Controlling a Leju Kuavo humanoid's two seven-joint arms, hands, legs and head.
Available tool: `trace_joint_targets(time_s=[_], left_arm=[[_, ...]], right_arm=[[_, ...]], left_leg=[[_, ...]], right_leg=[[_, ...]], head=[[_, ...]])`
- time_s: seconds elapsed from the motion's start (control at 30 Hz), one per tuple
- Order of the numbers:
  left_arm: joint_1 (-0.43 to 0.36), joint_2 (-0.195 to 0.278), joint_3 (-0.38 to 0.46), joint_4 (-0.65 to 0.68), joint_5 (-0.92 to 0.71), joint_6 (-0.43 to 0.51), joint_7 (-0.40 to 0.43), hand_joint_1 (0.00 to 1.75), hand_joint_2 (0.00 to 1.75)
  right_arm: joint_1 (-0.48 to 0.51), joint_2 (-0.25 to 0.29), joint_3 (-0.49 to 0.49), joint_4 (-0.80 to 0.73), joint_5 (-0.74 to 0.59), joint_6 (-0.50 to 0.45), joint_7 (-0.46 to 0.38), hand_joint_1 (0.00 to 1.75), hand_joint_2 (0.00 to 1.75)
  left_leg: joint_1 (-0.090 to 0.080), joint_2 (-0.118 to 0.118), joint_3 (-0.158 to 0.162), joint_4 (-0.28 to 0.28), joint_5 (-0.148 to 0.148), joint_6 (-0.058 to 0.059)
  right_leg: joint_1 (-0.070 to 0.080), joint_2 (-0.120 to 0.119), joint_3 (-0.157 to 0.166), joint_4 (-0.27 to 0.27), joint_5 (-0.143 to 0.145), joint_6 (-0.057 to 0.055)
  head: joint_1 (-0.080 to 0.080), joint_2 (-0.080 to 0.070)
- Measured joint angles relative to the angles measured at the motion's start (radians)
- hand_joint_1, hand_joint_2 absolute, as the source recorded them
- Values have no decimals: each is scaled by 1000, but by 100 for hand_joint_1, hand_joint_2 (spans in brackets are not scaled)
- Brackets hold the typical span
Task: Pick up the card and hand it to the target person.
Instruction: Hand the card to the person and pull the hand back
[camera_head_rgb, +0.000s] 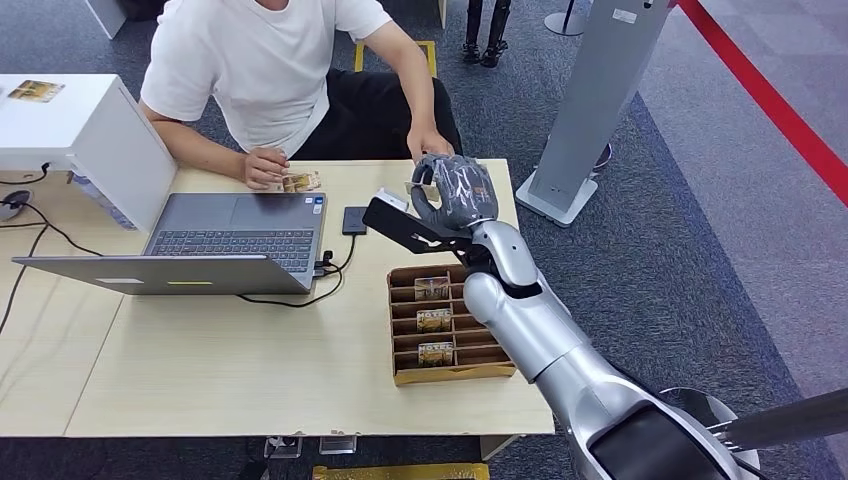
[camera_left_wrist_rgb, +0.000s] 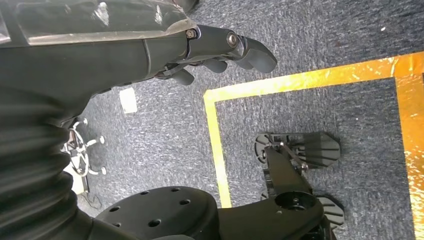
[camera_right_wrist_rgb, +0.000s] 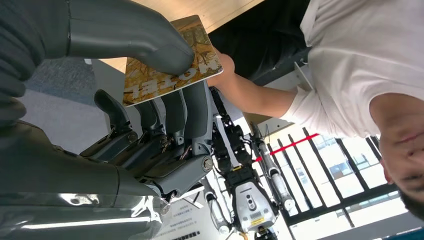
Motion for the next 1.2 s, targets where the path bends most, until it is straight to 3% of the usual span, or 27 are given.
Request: trace_joint_targets(time_s=[0.33,0.47,0.73,0.87,0.93,1.03,1.13,1.2], left_arm=[[-9,5,-4,-1,0,-9,-1,0,175],[-7,7,-31,-3,0,-16,-15,0,175],[-8,10,-12,-4,13,-10,-9,0,175],[-2,11,4,-4,24,-1,-12,0,175],[6,12,16,-4,33,3,-16,0,175],[24,12,41,-5,52,13,-29,0,175],[46,15,64,-3,69,19,-40,0,175],[57,16,76,-3,78,21,-45,0,175]], right_arm=[[-30,4,26,13,12,-28,21,148,175],[-28,1,30,10,10,-30,25,0,175],[-16,-9,21,-4,-17,-49,5,0,175],[10,-36,-5,-85,-60,-110,-39,0,175],[50,-76,-4,-198,-61,-133,-35,0,175],[167,-186,20,-504,25,-134,50,0,175],[337,-292,-4,-835,53,-98,91,0,175],[457,-344,-41,-1006,-11,-72,63,0,175]], left_leg=[[0,-4,-2,1,1,0],[0,-4,-2,1,1,0],[0,-5,-2,1,1,0],[1,-5,-3,1,1,0],[0,-5,-2,1,1,0],[1,-6,-2,1,1,0],[1,-9,-1,0,0,1],[2,-10,0,0,0,1]], right_leg=[[0,-4,-1,1,-1,0],[0,-4,0,0,0,0],[0,-4,-1,0,0,0],[1,-5,-1,0,-1,0],[0,-5,-1,0,-1,0],[1,-6,0,-1,-1,0],[1,-8,2,-3,-1,1],[2,-10,4,-4,-2,1]], head=[[0,0],[0,0],[0,0],[0,0],[0,0],[0,0],[0,0],[0,0]])
